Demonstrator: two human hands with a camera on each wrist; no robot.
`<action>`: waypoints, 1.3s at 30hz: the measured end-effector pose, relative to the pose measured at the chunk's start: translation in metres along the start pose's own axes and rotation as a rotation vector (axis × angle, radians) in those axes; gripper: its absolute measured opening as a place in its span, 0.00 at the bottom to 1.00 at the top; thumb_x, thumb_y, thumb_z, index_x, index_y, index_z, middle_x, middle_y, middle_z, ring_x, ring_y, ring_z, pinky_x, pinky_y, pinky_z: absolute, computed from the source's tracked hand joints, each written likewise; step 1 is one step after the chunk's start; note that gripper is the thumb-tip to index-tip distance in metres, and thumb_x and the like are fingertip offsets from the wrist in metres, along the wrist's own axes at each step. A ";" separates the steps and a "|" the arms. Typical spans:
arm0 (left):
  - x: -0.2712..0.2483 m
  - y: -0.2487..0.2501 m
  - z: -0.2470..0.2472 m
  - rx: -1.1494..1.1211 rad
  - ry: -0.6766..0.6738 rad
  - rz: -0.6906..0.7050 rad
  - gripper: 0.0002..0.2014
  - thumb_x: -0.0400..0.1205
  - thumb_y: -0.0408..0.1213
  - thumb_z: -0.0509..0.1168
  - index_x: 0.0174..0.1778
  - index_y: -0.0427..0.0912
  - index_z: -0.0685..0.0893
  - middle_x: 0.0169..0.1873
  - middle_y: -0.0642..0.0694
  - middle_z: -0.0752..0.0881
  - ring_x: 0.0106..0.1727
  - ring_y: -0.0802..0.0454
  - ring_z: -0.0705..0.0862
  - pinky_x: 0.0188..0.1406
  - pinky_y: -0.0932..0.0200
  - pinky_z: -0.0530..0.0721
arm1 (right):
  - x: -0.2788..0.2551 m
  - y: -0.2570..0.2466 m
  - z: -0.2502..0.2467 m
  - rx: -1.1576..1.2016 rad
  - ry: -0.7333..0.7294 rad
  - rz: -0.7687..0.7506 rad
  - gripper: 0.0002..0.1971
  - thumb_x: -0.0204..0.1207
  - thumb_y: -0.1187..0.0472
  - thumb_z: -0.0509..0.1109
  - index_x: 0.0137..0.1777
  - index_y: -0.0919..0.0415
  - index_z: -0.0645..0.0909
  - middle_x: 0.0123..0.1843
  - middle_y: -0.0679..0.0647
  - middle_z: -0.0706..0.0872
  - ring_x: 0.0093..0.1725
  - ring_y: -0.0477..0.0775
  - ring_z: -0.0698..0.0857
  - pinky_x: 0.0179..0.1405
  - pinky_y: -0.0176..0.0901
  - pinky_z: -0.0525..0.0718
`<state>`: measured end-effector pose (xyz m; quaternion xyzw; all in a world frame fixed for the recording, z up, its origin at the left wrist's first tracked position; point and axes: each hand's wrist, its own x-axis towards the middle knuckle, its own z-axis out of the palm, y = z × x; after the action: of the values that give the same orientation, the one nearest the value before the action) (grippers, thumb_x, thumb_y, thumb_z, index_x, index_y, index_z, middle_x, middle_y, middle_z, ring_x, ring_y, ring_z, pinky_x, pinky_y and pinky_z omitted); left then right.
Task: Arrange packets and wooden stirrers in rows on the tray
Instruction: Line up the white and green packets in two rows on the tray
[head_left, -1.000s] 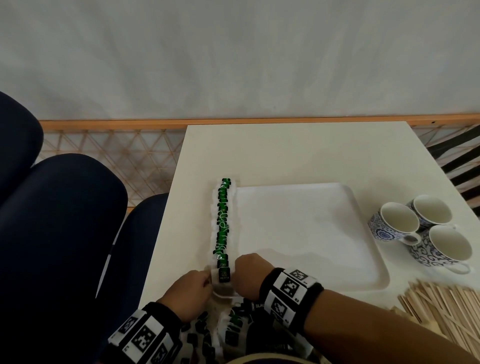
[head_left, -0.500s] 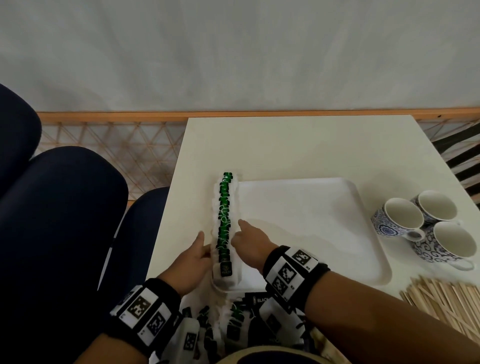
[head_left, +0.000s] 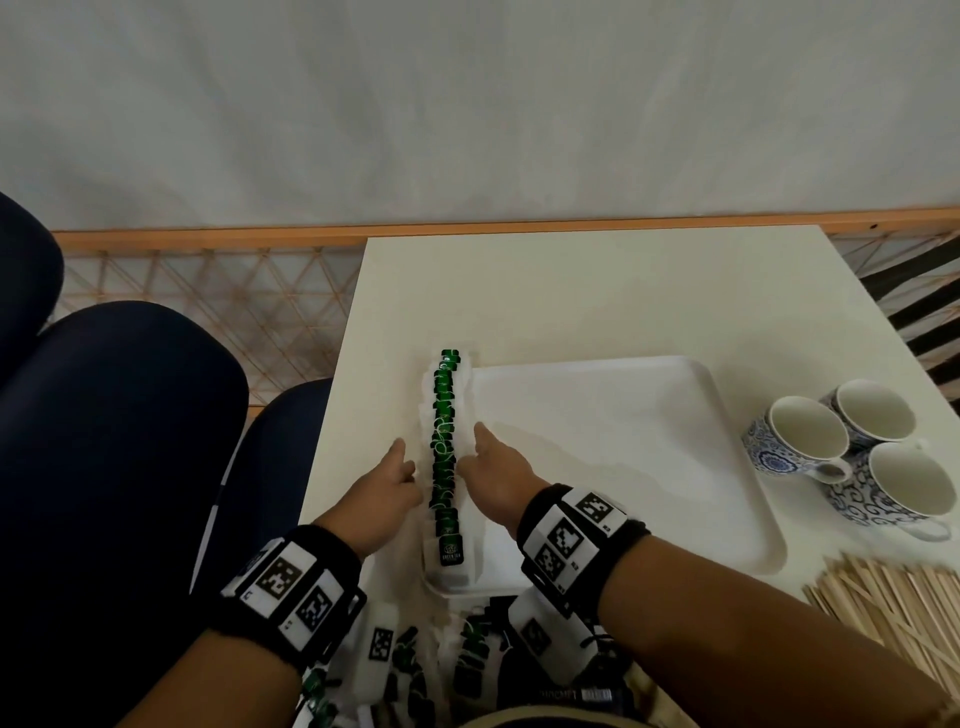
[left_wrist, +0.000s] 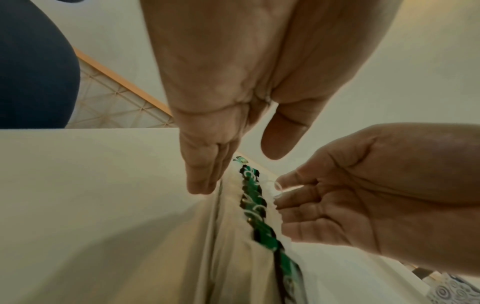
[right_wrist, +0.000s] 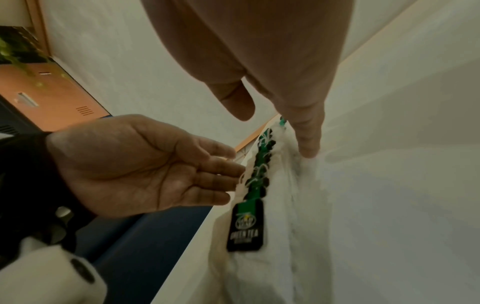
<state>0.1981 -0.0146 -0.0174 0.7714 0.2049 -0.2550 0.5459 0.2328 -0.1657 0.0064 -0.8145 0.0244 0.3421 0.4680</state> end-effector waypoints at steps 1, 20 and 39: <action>0.003 0.004 -0.001 -0.033 0.003 -0.011 0.28 0.83 0.24 0.56 0.79 0.47 0.61 0.65 0.50 0.73 0.69 0.53 0.74 0.68 0.62 0.71 | 0.003 -0.001 -0.001 0.018 0.006 0.005 0.29 0.85 0.62 0.54 0.84 0.65 0.51 0.79 0.64 0.69 0.75 0.61 0.71 0.60 0.41 0.71; 0.036 0.036 -0.006 -0.202 0.032 -0.027 0.31 0.82 0.22 0.54 0.82 0.44 0.57 0.63 0.48 0.73 0.52 0.57 0.78 0.46 0.65 0.76 | 0.042 -0.009 -0.005 0.149 0.004 -0.013 0.33 0.85 0.60 0.55 0.86 0.56 0.44 0.84 0.59 0.61 0.78 0.58 0.67 0.59 0.38 0.65; 0.059 0.035 -0.013 -0.172 0.056 -0.001 0.34 0.82 0.21 0.54 0.84 0.41 0.51 0.79 0.41 0.67 0.76 0.47 0.70 0.72 0.54 0.71 | 0.072 -0.010 -0.012 0.170 0.036 -0.050 0.32 0.85 0.62 0.54 0.86 0.57 0.47 0.84 0.59 0.60 0.80 0.59 0.66 0.69 0.43 0.68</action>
<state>0.2680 -0.0116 -0.0243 0.7285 0.2417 -0.2152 0.6038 0.2978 -0.1493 -0.0234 -0.7782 0.0414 0.3120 0.5435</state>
